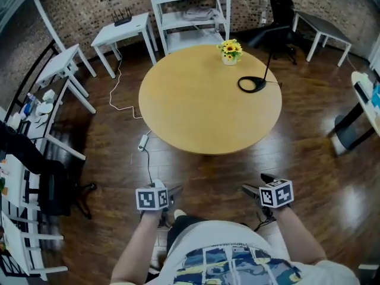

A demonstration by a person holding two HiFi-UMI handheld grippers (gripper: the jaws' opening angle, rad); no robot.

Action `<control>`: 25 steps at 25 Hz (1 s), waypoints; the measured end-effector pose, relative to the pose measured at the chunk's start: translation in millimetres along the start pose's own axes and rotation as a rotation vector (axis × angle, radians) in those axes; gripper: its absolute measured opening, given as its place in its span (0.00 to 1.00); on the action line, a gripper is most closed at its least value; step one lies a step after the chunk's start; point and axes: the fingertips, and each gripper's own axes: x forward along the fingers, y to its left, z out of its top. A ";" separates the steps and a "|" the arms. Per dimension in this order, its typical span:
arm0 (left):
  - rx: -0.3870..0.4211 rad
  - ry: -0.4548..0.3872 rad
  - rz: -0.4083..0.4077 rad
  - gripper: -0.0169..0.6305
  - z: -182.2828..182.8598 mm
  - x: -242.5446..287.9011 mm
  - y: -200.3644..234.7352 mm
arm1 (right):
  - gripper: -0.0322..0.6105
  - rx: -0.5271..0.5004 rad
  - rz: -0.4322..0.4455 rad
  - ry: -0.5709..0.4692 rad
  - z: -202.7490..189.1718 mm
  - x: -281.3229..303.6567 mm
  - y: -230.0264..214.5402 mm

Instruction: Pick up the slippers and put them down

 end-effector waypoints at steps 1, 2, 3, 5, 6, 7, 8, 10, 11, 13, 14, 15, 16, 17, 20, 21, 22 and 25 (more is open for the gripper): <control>-0.004 -0.006 -0.003 0.83 -4.5 -1.9 -11.6 | 0.69 -0.002 -0.002 -0.009 -5.2 -8.0 -7.0; -0.002 -0.012 -0.004 0.84 -9.1 -4.3 -22.1 | 0.69 -0.005 -0.003 -0.020 -9.4 -15.1 -13.1; 0.007 -0.018 -0.003 0.83 -12.8 -7.3 -31.5 | 0.69 -0.007 -0.004 -0.032 -12.0 -21.6 -18.2; 0.025 -0.028 0.005 0.84 -18.6 -15.1 -47.1 | 0.68 -0.010 -0.002 -0.055 -15.7 -33.8 -24.8; 0.029 -0.030 0.011 0.83 -22.1 -19.2 -52.7 | 0.68 -0.011 0.001 -0.060 -18.8 -38.8 -26.2; 0.032 -0.031 0.017 0.83 -25.7 -22.8 -56.7 | 0.68 -0.012 0.004 -0.063 -22.5 -42.9 -26.7; 0.033 -0.031 0.024 0.84 -29.2 -25.5 -59.7 | 0.68 -0.013 0.006 -0.064 -25.8 -46.6 -26.9; 0.031 -0.028 0.029 0.84 -36.2 -28.7 -65.8 | 0.68 -0.014 0.008 -0.061 -32.8 -53.7 -26.9; 0.030 -0.026 0.028 0.84 -40.2 -29.6 -69.6 | 0.68 -0.015 0.009 -0.056 -37.6 -57.0 -26.7; 0.040 -0.020 0.028 0.84 -47.2 -30.8 -77.6 | 0.68 -0.021 0.009 -0.054 -46.3 -62.9 -26.9; 0.048 -0.018 0.030 0.84 -49.4 -31.3 -81.4 | 0.68 -0.024 0.008 -0.056 -49.5 -65.5 -27.1; 0.054 -0.018 0.031 0.84 -50.7 -31.7 -85.1 | 0.68 -0.025 0.010 -0.057 -52.2 -68.0 -27.3; 0.057 -0.018 0.030 0.83 -51.8 -32.1 -88.6 | 0.68 -0.024 0.011 -0.056 -54.5 -70.4 -27.4; 0.057 -0.017 0.030 0.83 -53.0 -32.6 -91.7 | 0.68 -0.026 0.010 -0.055 -56.5 -72.6 -27.5; 0.057 -0.012 0.028 0.83 -59.3 -34.4 -98.9 | 0.68 -0.038 0.008 -0.049 -62.1 -77.4 -27.6; 0.059 -0.013 0.027 0.83 -60.8 -35.0 -100.9 | 0.68 -0.039 0.010 -0.049 -63.7 -78.1 -27.8; 0.061 -0.015 0.027 0.84 -61.0 -35.6 -102.4 | 0.68 -0.038 0.013 -0.049 -64.6 -78.4 -27.8; 0.062 -0.013 0.031 0.83 -59.8 -36.7 -101.8 | 0.68 -0.037 0.021 -0.042 -64.2 -77.4 -27.3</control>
